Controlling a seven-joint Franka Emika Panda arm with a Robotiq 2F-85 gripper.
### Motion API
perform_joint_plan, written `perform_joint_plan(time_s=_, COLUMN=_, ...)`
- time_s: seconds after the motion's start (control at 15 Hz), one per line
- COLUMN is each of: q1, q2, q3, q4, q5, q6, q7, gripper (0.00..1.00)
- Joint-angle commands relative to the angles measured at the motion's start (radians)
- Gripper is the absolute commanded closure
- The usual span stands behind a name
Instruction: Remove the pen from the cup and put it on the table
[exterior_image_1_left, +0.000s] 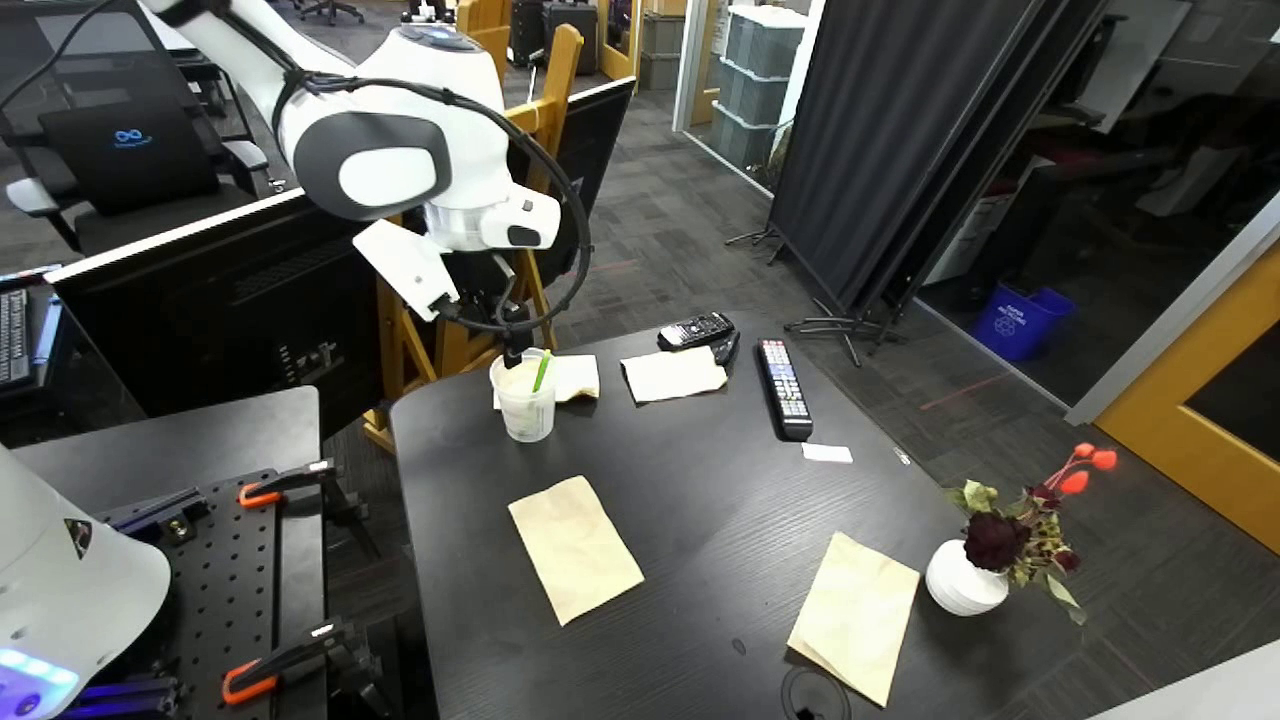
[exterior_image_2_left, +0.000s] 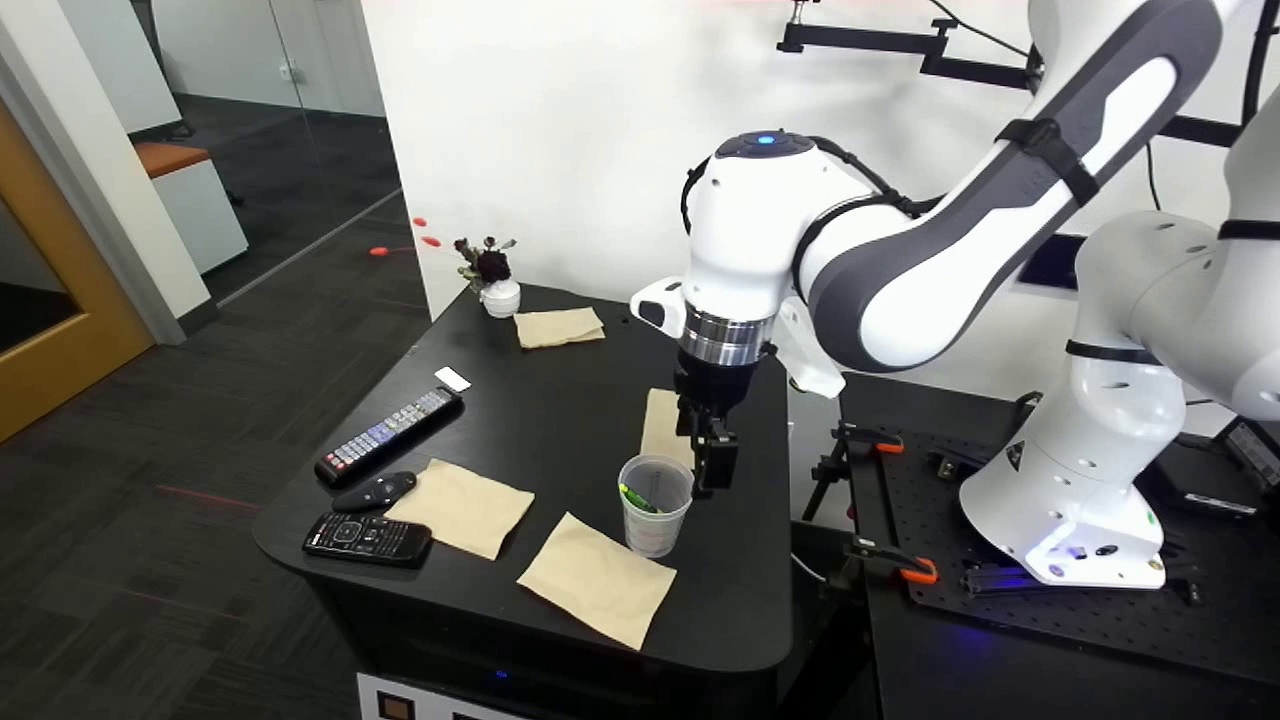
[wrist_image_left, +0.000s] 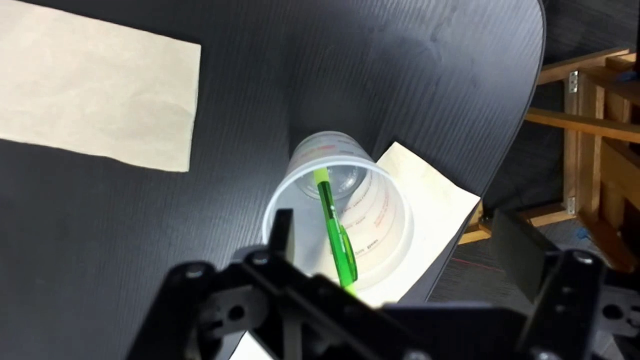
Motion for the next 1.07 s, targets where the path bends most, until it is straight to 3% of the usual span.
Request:
perform_joint_plan(time_s=0.0, q1=-0.006, q2=0.040, q3=-0.011, q4=0.035, q5=-0.018, q6=0.007, q7=-0.040, gripper=0.00)
perform_joint_plan(time_s=0.27, q1=-0.004, q2=0.075, q3=-0.007, q4=0.058, q5=-0.068, q6=0.009, q7=-0.010, gripper=0.00)
perform_joint_plan(time_s=0.33, q1=-0.003, q2=0.082, q3=-0.006, q4=0.063, q5=-0.083, q6=0.012, q7=0.000, gripper=0.09)
perform_joint_plan(time_s=0.4, q1=-0.003, q2=0.090, q3=-0.006, q4=0.070, q5=-0.100, q6=0.012, q7=0.011, gripper=0.25)
perform_joint_plan(time_s=0.47, q1=-0.002, q2=0.095, q3=-0.006, q4=0.074, q5=-0.119, q6=0.012, q7=0.021, gripper=0.33)
perform_joint_plan(time_s=0.67, q1=-0.002, q2=0.114, q3=-0.008, q4=0.088, q5=-0.148, q6=0.026, q7=0.040, gripper=0.38)
perform_joint_plan(time_s=0.8, q1=-0.001, q2=0.128, q3=-0.008, q4=0.098, q5=-0.157, q6=0.040, q7=0.054, gripper=0.34)
perform_joint_plan(time_s=1.0, q1=0.005, q2=0.154, q3=-0.011, q4=0.112, q5=-0.193, q6=0.064, q7=0.082, gripper=0.37)
